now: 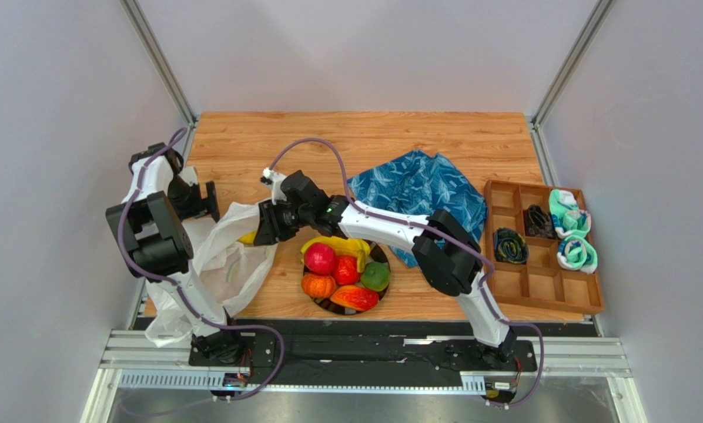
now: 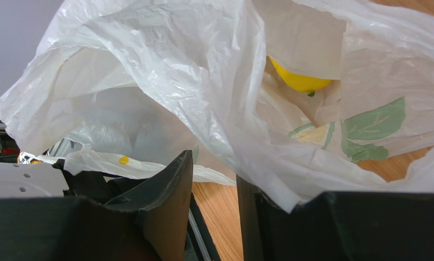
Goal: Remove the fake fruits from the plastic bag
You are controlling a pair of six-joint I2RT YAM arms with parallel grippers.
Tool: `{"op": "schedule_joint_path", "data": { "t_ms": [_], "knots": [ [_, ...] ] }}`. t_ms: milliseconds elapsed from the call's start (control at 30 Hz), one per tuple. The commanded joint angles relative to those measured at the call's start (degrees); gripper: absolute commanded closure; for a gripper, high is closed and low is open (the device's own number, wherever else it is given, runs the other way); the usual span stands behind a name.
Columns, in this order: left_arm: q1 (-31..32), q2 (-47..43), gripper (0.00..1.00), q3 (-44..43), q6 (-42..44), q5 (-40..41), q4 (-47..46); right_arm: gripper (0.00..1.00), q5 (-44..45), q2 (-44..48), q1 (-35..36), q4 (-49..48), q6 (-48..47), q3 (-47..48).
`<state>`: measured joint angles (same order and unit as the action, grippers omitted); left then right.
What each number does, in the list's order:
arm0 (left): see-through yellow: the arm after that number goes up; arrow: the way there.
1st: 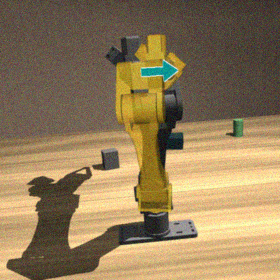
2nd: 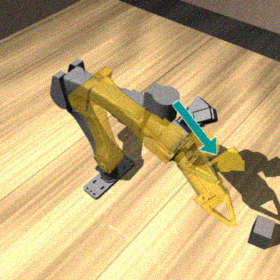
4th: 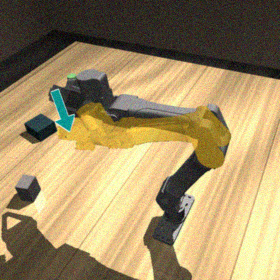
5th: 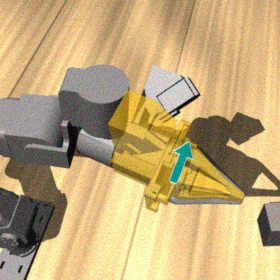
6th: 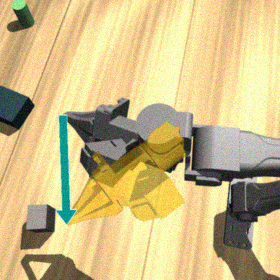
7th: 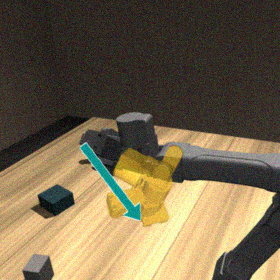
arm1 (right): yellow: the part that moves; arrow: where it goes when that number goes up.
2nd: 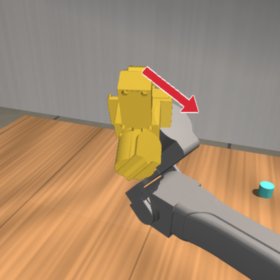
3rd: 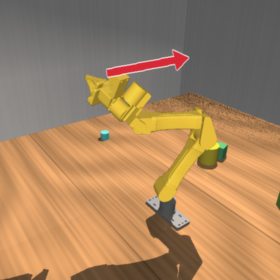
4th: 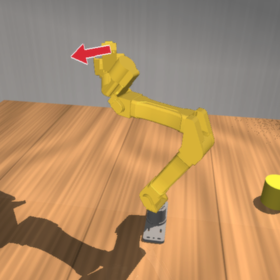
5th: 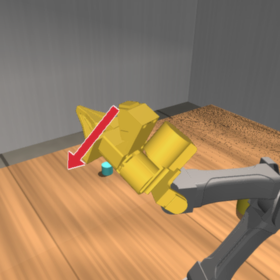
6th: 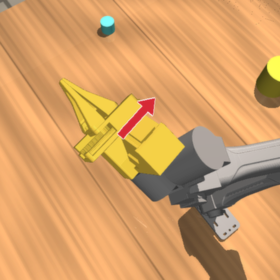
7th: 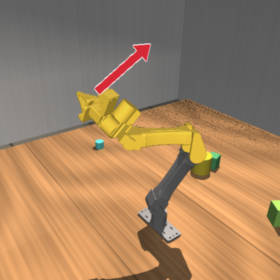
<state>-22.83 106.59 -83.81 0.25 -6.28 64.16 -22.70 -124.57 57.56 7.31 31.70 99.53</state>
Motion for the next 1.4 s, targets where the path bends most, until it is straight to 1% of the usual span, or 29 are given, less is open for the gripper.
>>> {"op": "schedule_joint_path", "data": {
  "t_ms": [0,33,67,100,133,200,233,300,333,367,400,433,500,600,633,733,767,800,833,867,900,933,967,1000,1033,1100,1200,1233,1367],
  "knots": [
    [-0.11,3.27,0.05,-0.38,-2.01,0.66,-0.70,0.61,0.55,-0.94,-0.17,-0.19,0.38,2.69],
    [-0.11,4.50,0.12,-0.91,-1.14,0.14,-0.62,0.61,0.46,-0.93,-0.08,-0.10,0.29,2.43],
    [-0.02,4.94,0.46,-1.53,-0.61,-2.48,-0.36,0.61,0.38,-1.02,-0.08,0.07,0.20,2.34],
    [-0.02,5.21,0.77,-3.10,-0.34,-4.42,-0.09,0.61,0.29,-1.11,-0.08,0.16,-0.06,2.34],
    [-0.11,4.95,1.00,-3.90,0.70,-5.57,0.26,0.60,0.29,-1.55,-0.17,0.33,-0.24,2.43],
    [-0.02,3.81,1.00,-5.39,1.15,-9.52,1.31,0.60,0.46,-2.07,-0.34,0.60,-0.50,2.95],
    [-0.02,1.72,1.00,-5.57,0.81,-11.36,1.75,0.60,0.38,-2.77,-0.60,0.77,-1.02,3.30],
    [-0.02,-1.89,1.00,-4.61,0.37,-19.00,2.63,0.60,0.72,-3.22,-0.87,1.47,-2.08,4.53],
    [0.07,-6.43,1.00,-4.00,0.02,-22.07,3.16,0.60,1.25,-3.31,-1.13,1.74,-2.95,4.80],
    [0.33,-8.91,1.00,-3.04,0.10,-26.98,3.60,0.60,1.78,-3.39,-1.22,1.83,-3.05,4.89],
    [0.68,-11.64,1.00,-2.59,-1.47,-28.24,3.95,0.59,2.39,-3.48,-1.31,2.00,-3.23,4.89],
    [1.46,-17.32,1.00,-1.89,-2.44,-29.21,3.78,0.59,2.57,-3.48,-1.40,2.09,-3.23,4.80],
    [2.43,-21.58,1.00,0.57,-3.15,-28.78,3.87,0.57,2.92,-3.40,-1.57,2.09,-3.40,4.54],
    [2.44,-26.06,1.00,4.79,-4.64,-31.32,2.82,0.56,2.84,-3.31,-1.57,2.09,-3.66,3.84],
    [2.61,-26.95,1.00,5.14,-4.73,-32.64,1.16,0.56,3.01,-3.22,-1.66,2.18,-4.01,3.66],
    [3.40,-27.40,1.00,5.41,-3.25,-28.19,0.87,0.55,3.71,-3.31,-2.10,2.53,-4.63,3.31],
    [3.14,-26.61,1.00,5.24,-2.72,-28.17,1.75,0.55,4.15,-3.39,-2.19,2.53,-4.98,3.31],
    [1.92,-27.91,1.00,4.80,-2.80,-30.69,2.45,0.55,4.33,-3.57,-2.19,2.79,-5.33,3.65],
    [2.35,-29.49,1.00,4.19,-3.67,-32.28,1.07,0.54,4.59,-3.48,-2.10,2.80,-5.68,3.75],
    [3.31,-30.55,1.00,1.66,-4.20,-29.43,0.44,0.54,5.12,-3.40,-2.10,2.80,-6.04,3.75],
    [5.06,-30.21,1.00,1.11,-2.64,-26.09,0.44,0.53,5.47,-3.22,-2.01,2.80,-6.56,3.75],
    [4.64,-28.64,1.00,1.19,-2.02,-23.62,2.09,0.53,5.73,-3.31,-1.93,2.80,-6.65,4.09],
    [3.07,-27.15,1.00,0.41,-2.10,-28.47,4.02,0.53,5.82,-3.48,-1.84,2.80,-6.83,4.36],
    [1.92,-30.09,1.00,1.19,-3.49,-35.83,1.08,0.52,5.82,-3.48,-1.75,3.14,-7.18,4.62],
    [4.26,-31.77,1.00,-1.16,-3.68,-34.95,0.62,0.52,6.00,-3.05,-1.58,3.15,-7.53,4.45],
    [10.58,-35.20,1.00,-1.97,-1.58,-30.83,-1.30,0.52,6.61,-2.69,-1.49,3.15,-7.71,4.10],
    [10.70,-35.22,1.00,2.15,-2.88,-31.24,-1.76,0.52,5.91,-3.13,-1.49,3.32,-7.18,4.36],
    [10.61,-35.22,1.00,4.60,-3.24,-29.77,-1.76,0.52,5.82,-3.22,-1.49,3.32,-7.10,4.45],
    [10.61,-38.29,1.00,9.01,-3.84,-27.92,-3.07,0.52,5.91,-2.78,-1.49,3.41,-7.71,4.80]
  ]
}}
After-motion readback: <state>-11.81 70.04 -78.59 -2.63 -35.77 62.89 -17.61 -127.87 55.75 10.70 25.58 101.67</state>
